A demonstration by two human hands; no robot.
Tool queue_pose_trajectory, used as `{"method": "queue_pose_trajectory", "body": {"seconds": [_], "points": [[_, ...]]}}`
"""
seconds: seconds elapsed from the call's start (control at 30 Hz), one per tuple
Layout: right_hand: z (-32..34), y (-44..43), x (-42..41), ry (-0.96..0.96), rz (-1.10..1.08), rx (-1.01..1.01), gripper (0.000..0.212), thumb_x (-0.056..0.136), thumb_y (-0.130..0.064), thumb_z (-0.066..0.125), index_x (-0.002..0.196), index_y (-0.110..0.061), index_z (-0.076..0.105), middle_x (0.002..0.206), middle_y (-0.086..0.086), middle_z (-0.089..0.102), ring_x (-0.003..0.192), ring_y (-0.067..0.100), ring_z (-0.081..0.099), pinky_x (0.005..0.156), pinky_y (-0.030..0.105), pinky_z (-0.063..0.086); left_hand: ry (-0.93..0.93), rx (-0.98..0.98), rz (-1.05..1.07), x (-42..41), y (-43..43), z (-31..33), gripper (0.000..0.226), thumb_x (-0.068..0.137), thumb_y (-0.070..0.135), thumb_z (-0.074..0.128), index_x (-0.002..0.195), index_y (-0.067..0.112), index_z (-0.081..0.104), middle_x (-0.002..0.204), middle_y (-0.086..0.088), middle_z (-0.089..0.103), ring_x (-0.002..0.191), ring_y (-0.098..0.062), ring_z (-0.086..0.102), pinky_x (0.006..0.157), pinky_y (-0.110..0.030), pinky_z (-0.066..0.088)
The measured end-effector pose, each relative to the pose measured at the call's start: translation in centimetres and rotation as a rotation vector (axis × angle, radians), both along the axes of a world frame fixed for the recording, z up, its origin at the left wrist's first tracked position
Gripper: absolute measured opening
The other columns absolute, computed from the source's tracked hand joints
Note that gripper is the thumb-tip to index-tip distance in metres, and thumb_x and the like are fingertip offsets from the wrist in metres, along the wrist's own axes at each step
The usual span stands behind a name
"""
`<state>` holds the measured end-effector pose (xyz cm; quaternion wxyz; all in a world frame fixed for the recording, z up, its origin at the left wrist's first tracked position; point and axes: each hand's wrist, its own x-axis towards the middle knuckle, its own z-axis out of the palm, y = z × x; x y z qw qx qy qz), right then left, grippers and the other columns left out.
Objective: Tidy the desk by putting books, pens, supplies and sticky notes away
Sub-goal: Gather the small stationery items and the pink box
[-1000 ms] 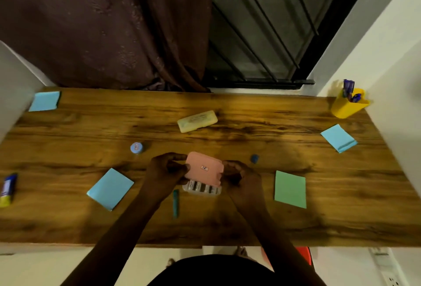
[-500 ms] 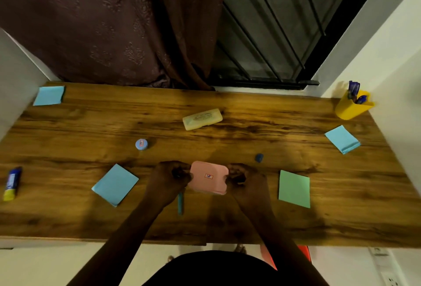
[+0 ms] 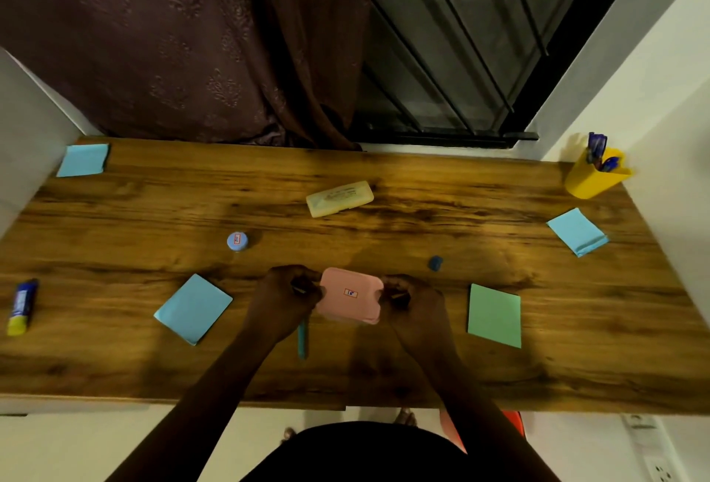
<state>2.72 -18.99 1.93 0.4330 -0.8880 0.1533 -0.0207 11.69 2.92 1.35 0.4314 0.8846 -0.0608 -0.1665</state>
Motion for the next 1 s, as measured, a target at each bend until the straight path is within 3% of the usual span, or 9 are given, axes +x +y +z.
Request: {"method": "queue_pose_trajectory", "body": {"seconds": [0.1,0.23,0.37,0.63,0.77,0.9,0.93,1.0], "points": [[0.1,-0.1,0.1,0.015,-0.004,0.007,0.026,0.089,-0.021,0.077,0.115,-0.020,0.074,0.110,-0.010,0.076,0.080,-0.011,0.061,0.068,0.002,0.048,0.038,-0.013,0.008,0.3,-0.1,0.1,0.021,0.086,0.019,0.079,0.105,0.025,0.073,0.090,0.007,0.074,0.072,-0.011,0.074,0.069,-0.037,0.065],[0.2,-0.1,0.1,0.028,-0.008,0.004,0.025,0.089,-0.022,0.077,0.114,-0.020,0.074,0.110,-0.010,0.075,0.083,-0.005,0.063,0.072,0.005,0.047,0.044,-0.033,-0.045,0.5,-0.1,0.4,0.044,0.088,0.016,0.076,0.127,0.032,0.064,0.095,0.007,0.073,0.074,-0.010,0.074,0.067,-0.028,0.063],[-0.1,0.1,0.0,0.023,-0.007,-0.026,0.028,0.091,-0.024,0.075,0.119,-0.018,0.072,0.115,-0.004,0.076,0.095,0.005,0.069,0.083,0.020,0.058,0.001,0.012,-0.112,0.5,-0.2,0.3,0.046,0.091,0.015,0.072,0.132,0.034,0.063,0.092,0.017,0.068,0.071,-0.004,0.071,0.063,-0.020,0.060],[-0.4,0.2,0.2,0.051,-0.019,-0.019,0.029,0.090,-0.017,0.076,0.119,-0.015,0.072,0.117,0.000,0.075,0.101,0.012,0.070,0.088,0.029,0.059,0.032,-0.054,-0.100,0.5,0.0,-0.2,0.042,0.093,0.012,0.071,0.132,0.024,0.065,0.095,0.010,0.069,0.076,-0.015,0.074,0.071,-0.036,0.065],[-0.5,-0.1,0.8,0.079,-0.011,-0.046,0.027,0.088,-0.016,0.078,0.114,-0.013,0.073,0.112,0.001,0.076,0.099,0.016,0.072,0.082,0.025,0.057,0.035,-0.067,-0.092,0.2,-0.3,0.3,0.040,0.094,0.010,0.069,0.133,0.020,0.064,0.094,0.008,0.066,0.078,-0.016,0.071,0.068,-0.028,0.063],[-0.9,-0.2,1.0,0.074,0.012,-0.084,0.024,0.088,-0.016,0.078,0.111,-0.016,0.073,0.111,0.000,0.076,0.095,0.012,0.070,0.073,0.015,0.052,0.011,-0.069,-0.080,-0.2,-0.3,0.0,0.040,0.096,0.012,0.067,0.134,0.020,0.063,0.104,-0.003,0.069,0.081,-0.017,0.071,0.070,-0.030,0.064],[-1.1,-0.2,1.0,0.064,0.029,-0.110,0.024,0.088,-0.017,0.077,0.112,-0.016,0.072,0.114,0.000,0.076,0.096,0.012,0.071,0.074,0.015,0.053,-0.005,-0.056,-0.086,-0.3,-0.3,-0.1,0.040,0.096,0.014,0.066,0.136,0.021,0.062,0.108,-0.005,0.069,0.082,-0.017,0.071,0.070,-0.031,0.064],[-1.5,0.2,0.8,0.026,0.079,-0.180,0.035,0.090,-0.020,0.075,0.124,-0.019,0.068,0.124,0.001,0.072,0.108,0.017,0.071,0.085,0.029,0.061,-0.042,-0.028,-0.104,-0.4,-0.3,-0.4,0.042,0.097,0.016,0.065,0.138,0.024,0.061,0.114,-0.005,0.069,0.086,-0.018,0.070,0.075,-0.035,0.064]]}}
